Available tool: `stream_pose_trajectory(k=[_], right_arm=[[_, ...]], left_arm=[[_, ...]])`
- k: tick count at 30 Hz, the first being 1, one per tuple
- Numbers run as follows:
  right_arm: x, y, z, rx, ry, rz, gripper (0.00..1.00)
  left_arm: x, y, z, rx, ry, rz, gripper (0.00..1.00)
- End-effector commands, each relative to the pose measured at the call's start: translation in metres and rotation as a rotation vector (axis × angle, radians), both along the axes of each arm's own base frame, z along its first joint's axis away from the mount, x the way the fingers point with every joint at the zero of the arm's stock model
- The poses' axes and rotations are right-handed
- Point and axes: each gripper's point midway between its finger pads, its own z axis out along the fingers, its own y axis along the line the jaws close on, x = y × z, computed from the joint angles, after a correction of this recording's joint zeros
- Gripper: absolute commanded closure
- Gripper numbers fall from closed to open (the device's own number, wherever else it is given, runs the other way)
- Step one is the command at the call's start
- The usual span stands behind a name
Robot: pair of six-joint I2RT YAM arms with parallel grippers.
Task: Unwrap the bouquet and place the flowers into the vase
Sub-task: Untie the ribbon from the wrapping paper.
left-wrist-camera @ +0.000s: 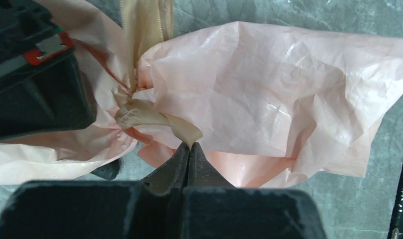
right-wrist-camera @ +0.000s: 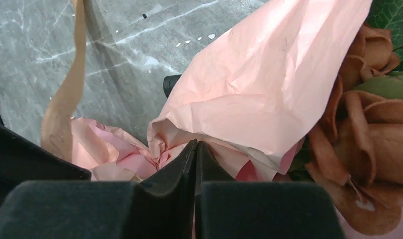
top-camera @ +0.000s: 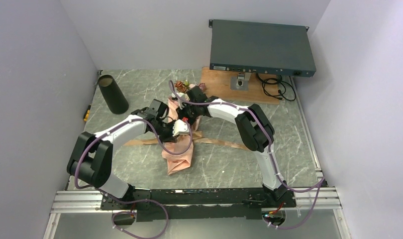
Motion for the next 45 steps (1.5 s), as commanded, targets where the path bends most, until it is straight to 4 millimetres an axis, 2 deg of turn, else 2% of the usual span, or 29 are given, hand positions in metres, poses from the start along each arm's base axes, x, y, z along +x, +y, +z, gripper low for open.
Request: stream_pose_trajectory(k=[1, 5, 9, 12, 15, 21, 23, 25, 26, 28, 29, 31, 35, 39, 45], right_arm=[[0.005, -0.015, -0.031, -0.079, -0.048, -0.001, 1.0], [0.004, -0.023, -0.051, -0.128, -0.065, 0.007, 1.0], [0.001, -0.028, -0.061, -0.155, -0.068, 0.017, 1.0], [-0.001, -0.032, -0.068, -0.172, -0.07, 0.02, 1.0], [-0.002, -0.033, -0.071, -0.176, -0.069, 0.026, 1.0], [-0.002, -0.032, -0.069, -0.17, -0.071, 0.031, 1.0], [-0.001, -0.031, -0.068, -0.166, -0.068, 0.027, 1.0], [0.0, -0.03, -0.067, -0.163, -0.065, 0.025, 1.0], [0.0, -0.029, -0.066, -0.161, -0.064, 0.025, 1.0], [0.0, -0.027, -0.065, -0.154, -0.059, 0.024, 1.0], [0.0, -0.026, -0.064, -0.151, -0.057, 0.023, 1.0], [-0.001, -0.025, -0.063, -0.144, -0.047, 0.021, 1.0], [-0.001, -0.021, -0.063, -0.132, -0.032, 0.02, 1.0], [-0.001, -0.02, -0.064, -0.13, -0.02, 0.015, 1.0], [-0.001, -0.02, -0.063, -0.13, -0.014, 0.007, 1.0]], left_arm=[[0.019, -0.009, 0.039, -0.058, -0.081, 0.018, 1.0], [0.038, -0.023, 0.082, -0.149, -0.151, 0.064, 1.0], [0.059, -0.034, 0.127, -0.232, -0.237, 0.116, 1.0], [0.063, -0.032, 0.139, -0.242, -0.264, 0.125, 1.0], [0.059, -0.014, 0.119, -0.198, -0.232, 0.16, 1.0], [0.043, 0.045, 0.055, -0.034, -0.16, 0.207, 1.0], [0.038, 0.056, 0.038, 0.021, -0.157, 0.183, 1.0], [0.037, 0.059, 0.031, 0.045, -0.153, 0.164, 1.0], [0.038, 0.057, 0.034, 0.037, -0.151, 0.155, 0.89], [0.043, 0.04, 0.057, -0.042, -0.171, 0.132, 0.53], [0.045, 0.03, 0.069, -0.083, -0.19, 0.116, 0.45], [0.046, 0.007, 0.087, -0.147, -0.223, 0.078, 0.45], [0.045, -0.036, 0.104, -0.238, -0.209, 0.034, 0.62], [0.051, -0.064, 0.098, -0.271, -0.228, 0.003, 0.64], [0.053, -0.078, 0.083, -0.277, -0.207, -0.045, 0.59]])
